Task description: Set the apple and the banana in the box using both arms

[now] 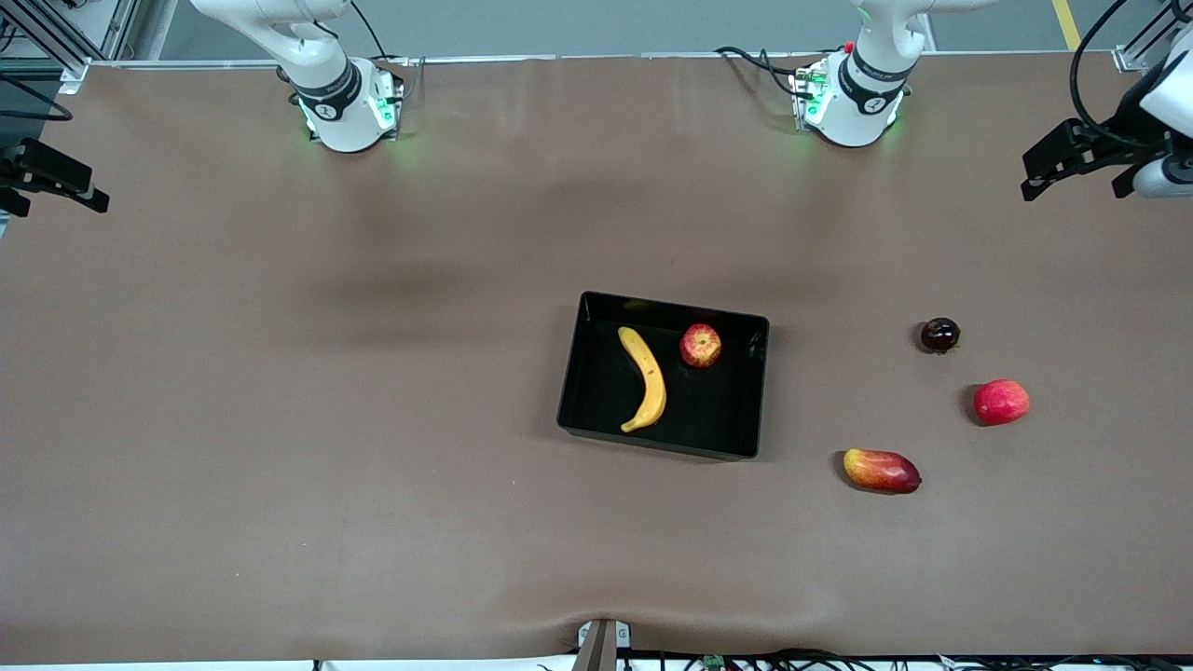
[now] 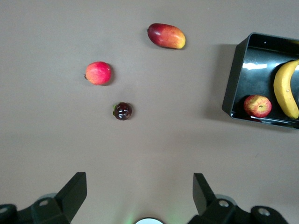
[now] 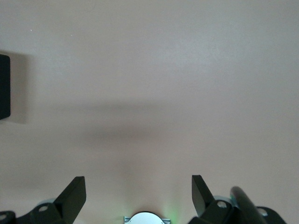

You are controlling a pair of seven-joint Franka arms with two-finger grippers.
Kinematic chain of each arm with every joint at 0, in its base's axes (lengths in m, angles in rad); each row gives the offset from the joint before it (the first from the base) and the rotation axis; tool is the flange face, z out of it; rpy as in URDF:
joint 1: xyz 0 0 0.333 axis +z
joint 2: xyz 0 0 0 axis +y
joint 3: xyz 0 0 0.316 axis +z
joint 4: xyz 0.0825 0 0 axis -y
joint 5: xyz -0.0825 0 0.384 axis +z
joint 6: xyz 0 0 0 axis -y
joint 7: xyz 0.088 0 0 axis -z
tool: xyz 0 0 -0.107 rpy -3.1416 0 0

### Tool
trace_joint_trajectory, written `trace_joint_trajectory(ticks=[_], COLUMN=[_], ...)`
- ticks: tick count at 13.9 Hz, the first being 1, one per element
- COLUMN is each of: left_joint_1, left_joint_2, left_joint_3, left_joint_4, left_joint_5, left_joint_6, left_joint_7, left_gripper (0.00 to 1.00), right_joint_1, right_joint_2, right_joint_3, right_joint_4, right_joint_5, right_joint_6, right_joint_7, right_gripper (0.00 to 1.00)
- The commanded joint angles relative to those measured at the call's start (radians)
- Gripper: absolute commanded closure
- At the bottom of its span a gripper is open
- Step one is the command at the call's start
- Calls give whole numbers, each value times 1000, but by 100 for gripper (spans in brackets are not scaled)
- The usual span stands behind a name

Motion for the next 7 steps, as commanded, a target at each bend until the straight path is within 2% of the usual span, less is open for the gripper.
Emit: trace_joint_trajectory(ticks=[1,7], left_joint_1=[9,14], left_joint_2=[-28,-35], left_joint_3=[-27,-58], left_joint_4=[-62,-76], left_joint_5=[-26,-23], left_joint_6=[37,67], left_joint_7=[-6,-60], left_gripper=[0,0], right_joint_1=[-18,-18], right_joint_2=[-24,-23], right_joint_3=[10,10], right_joint_4=[-21,-21], right_joint_5=[21,24], right_joint_6=[5,6], right_joint_7=[-10,-10], right_gripper=[0,0])
